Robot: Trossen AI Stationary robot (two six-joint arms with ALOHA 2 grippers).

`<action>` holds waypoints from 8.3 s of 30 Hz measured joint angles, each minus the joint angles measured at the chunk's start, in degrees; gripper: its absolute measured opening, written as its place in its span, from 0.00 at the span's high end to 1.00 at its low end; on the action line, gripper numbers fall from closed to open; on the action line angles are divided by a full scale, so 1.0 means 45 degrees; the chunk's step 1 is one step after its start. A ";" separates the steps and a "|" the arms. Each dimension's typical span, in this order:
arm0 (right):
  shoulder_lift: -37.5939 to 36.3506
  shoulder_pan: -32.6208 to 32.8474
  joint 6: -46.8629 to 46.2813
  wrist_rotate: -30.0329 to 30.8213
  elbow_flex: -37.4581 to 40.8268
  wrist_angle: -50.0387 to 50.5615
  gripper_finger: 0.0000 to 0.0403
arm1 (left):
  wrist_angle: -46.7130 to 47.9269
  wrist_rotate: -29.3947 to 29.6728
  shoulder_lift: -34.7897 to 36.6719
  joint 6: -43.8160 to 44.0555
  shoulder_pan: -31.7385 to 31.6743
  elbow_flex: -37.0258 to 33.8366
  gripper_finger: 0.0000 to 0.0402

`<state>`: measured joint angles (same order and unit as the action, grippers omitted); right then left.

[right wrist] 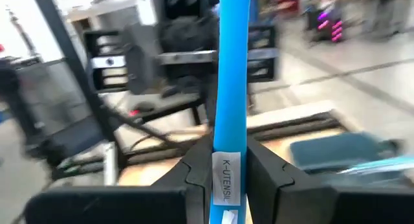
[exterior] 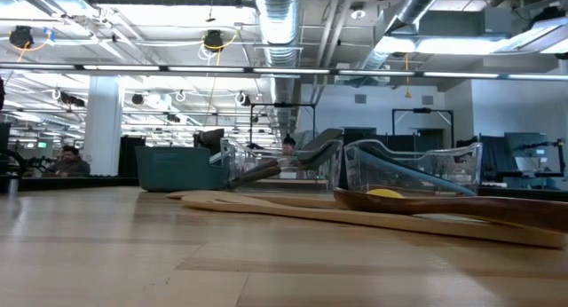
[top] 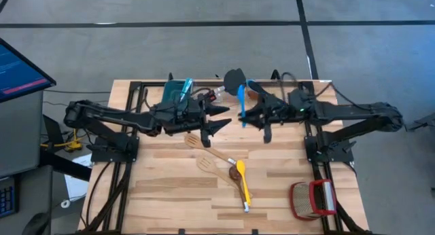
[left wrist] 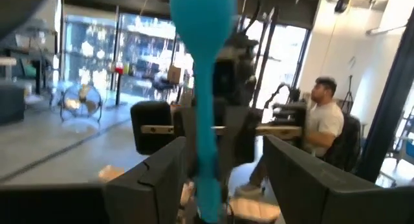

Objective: Pick & Place Kitchen Items
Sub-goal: Put the blue serving spoon into the right transparent bin, then put the yellow serving spoon into the right transparent bin

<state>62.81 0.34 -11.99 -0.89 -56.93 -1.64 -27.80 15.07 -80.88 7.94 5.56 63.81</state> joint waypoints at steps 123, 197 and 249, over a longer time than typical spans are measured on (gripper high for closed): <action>-0.2383 -0.6247 -0.1093 0.5651 0.6139 0.0146 0.53 | 0.1430 -0.0025 0.1723 -0.0330 0.0345 0.0015 0.60; -0.0620 0.4859 -0.7519 0.6789 0.0063 0.4473 1.00 | 0.5088 -0.0847 0.1903 0.2014 0.1875 0.0023 0.60; 1.1155 0.6251 -1.9919 0.2161 -0.7766 1.5170 1.00 | 0.8450 -0.2467 0.3195 0.2110 0.2001 0.0019 0.60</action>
<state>113.01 28.47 -101.62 8.84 -91.88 66.62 10.23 3.97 -66.50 17.43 14.57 63.90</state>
